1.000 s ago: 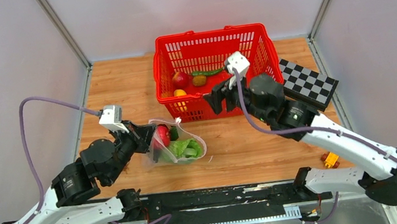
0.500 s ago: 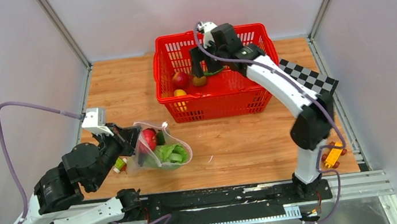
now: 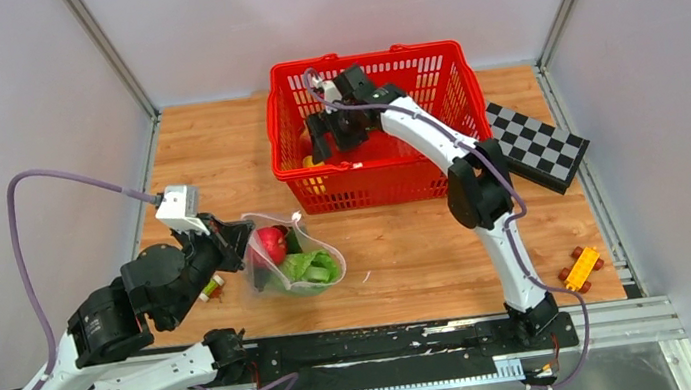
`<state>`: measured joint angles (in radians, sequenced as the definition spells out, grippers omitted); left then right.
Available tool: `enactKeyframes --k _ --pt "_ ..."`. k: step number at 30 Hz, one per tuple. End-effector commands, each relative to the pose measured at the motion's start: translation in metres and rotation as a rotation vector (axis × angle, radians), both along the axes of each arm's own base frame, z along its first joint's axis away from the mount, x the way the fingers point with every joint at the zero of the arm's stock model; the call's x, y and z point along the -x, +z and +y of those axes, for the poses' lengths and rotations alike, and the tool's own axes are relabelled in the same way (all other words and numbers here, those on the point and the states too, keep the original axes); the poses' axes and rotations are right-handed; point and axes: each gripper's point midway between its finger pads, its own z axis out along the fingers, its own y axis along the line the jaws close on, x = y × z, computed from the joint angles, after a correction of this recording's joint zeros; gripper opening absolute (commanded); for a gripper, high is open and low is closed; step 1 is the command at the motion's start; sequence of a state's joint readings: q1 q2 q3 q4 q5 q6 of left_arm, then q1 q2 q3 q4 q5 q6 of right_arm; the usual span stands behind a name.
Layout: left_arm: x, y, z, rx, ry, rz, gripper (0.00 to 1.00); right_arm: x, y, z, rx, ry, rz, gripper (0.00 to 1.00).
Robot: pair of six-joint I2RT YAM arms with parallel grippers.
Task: Place the food in the zip-top bag and seal the zipper
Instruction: Pick up the fake fruit from the bin.
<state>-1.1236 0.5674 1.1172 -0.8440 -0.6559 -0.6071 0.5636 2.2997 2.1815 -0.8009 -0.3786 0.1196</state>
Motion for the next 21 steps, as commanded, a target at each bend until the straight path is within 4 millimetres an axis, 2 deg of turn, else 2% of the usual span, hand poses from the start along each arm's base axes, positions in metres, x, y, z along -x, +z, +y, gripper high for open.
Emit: enactKeyframes --k 1,12,17,19,21 --pt "-0.003 0.018 -0.001 0.085 0.014 -0.042 0.0 0.004 0.01 0.019 -0.058 0.034 -0.002 0.9" --pt "0.0 0.017 -0.007 0.104 -0.018 -0.041 0.0 0.005 -0.043 0.042 -0.025 0.05 0.063 0.84" --pt "0.0 0.015 -0.009 0.115 -0.02 -0.034 0.0 0.002 -0.068 0.037 0.031 0.017 0.071 0.81" --pt "0.0 0.014 -0.011 0.121 -0.021 -0.035 0.0 -0.002 -0.073 0.032 0.058 -0.011 0.055 0.74" --pt "0.0 0.015 -0.013 0.124 -0.028 -0.035 0.0 -0.008 -0.072 0.029 0.058 -0.041 0.012 0.72"
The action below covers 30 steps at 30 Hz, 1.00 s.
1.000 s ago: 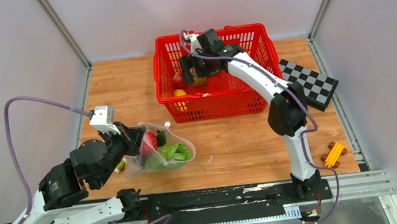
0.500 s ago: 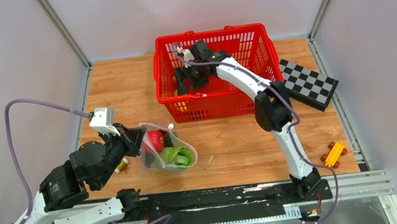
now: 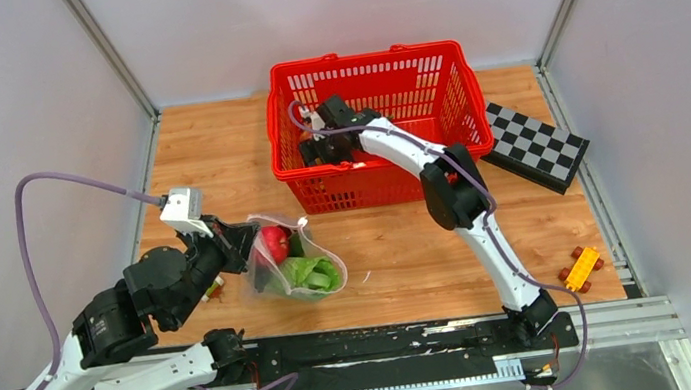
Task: Place the food in the zip-top bag and seal the zipper
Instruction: Pick up the fake fruit from the bin.
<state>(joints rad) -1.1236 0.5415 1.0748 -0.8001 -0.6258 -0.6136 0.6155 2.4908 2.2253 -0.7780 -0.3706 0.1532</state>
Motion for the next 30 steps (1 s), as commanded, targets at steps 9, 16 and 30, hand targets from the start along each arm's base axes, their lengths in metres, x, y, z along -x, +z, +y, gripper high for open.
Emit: enactKeyframes --k 9,16,30 --pt "-0.003 0.016 -0.014 0.084 -0.017 -0.023 0.0 -0.032 0.049 0.019 -0.169 -0.113 -0.19 0.84" --pt "-0.002 0.011 -0.015 0.089 -0.022 -0.014 0.0 -0.029 0.035 0.022 -0.174 -0.12 -0.148 0.45" --pt "-0.002 0.008 -0.022 0.07 -0.043 -0.014 0.0 -0.005 0.128 -0.015 -0.325 -0.115 -0.244 0.24"
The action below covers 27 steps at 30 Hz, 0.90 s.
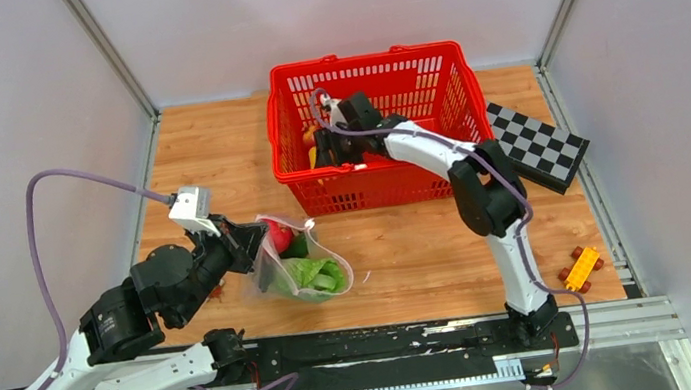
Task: Place the food in the zip-top bag and seal the zipper
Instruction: Pick up the fake fruit from the bin, then place the fake fruit in the zipper food storage bag.
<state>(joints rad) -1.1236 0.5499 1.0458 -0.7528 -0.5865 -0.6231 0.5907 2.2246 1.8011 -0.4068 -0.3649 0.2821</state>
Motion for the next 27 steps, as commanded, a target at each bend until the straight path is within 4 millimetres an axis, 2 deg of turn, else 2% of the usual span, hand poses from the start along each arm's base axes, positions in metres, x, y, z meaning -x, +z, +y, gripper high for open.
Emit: enactKeyframes --k 1,4,9,18,23,24,27 --pt "-0.003 0.012 -0.009 0.05 -0.01 -0.022 0.0 -0.003 0.097 -0.006 -0.171 0.0 -0.166 0.24" --pt "-0.003 0.01 -0.012 0.048 -0.015 -0.019 0.01 0.005 0.114 -0.018 -0.194 -0.006 -0.189 0.23" --pt "-0.003 0.01 -0.016 0.04 -0.027 -0.018 0.01 0.016 0.129 -0.038 -0.187 -0.039 -0.233 0.23" --pt "-0.001 0.006 -0.029 0.019 -0.076 -0.007 0.01 0.028 0.193 -0.061 -0.268 -0.041 -0.386 0.22" --pt "0.0 0.004 -0.041 0.004 -0.115 -0.001 0.01 0.053 0.237 -0.073 -0.309 -0.009 -0.492 0.22" --pt "-0.001 0.004 -0.043 0.002 -0.119 0.0 0.01 0.057 0.24 -0.075 -0.315 0.0 -0.5 0.22" --pt "0.0 0.005 -0.05 -0.003 -0.141 0.001 0.01 0.086 0.262 -0.082 -0.362 0.047 -0.545 0.23"
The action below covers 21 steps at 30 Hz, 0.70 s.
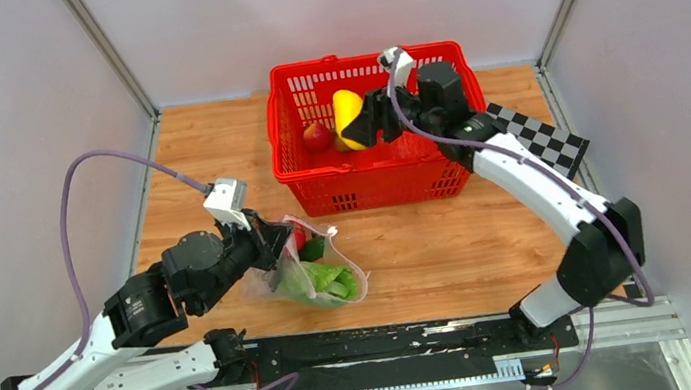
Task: Place the food in the zip-top bag and seal the zipper
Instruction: Place the fake fruit in the zipper food storage bag.
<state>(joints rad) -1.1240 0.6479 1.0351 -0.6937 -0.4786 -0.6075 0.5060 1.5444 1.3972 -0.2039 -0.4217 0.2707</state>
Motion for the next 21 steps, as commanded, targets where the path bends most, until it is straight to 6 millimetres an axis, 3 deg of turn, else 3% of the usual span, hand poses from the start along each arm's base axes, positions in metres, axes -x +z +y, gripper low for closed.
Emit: enactKeyframes --k 1,4,9,15,21 --pt "-0.001 0.018 -0.013 0.043 -0.038 -0.036 0.01 0.041 0.058 -0.007 -0.091 0.099 -0.167 0.23" --pt "-0.002 0.018 -0.019 0.041 -0.05 -0.034 0.01 0.078 0.068 -0.011 -0.127 0.196 -0.2 0.23" --pt "-0.003 0.017 -0.028 0.039 -0.066 -0.033 0.01 0.14 0.067 -0.015 -0.153 0.352 -0.225 0.25" --pt "-0.003 0.014 -0.034 0.041 -0.079 -0.022 0.01 0.216 0.037 0.0 -0.156 0.534 -0.175 0.25" --pt "-0.005 0.014 -0.031 0.039 -0.065 -0.025 0.01 0.266 0.011 0.017 -0.135 0.626 -0.14 0.26"
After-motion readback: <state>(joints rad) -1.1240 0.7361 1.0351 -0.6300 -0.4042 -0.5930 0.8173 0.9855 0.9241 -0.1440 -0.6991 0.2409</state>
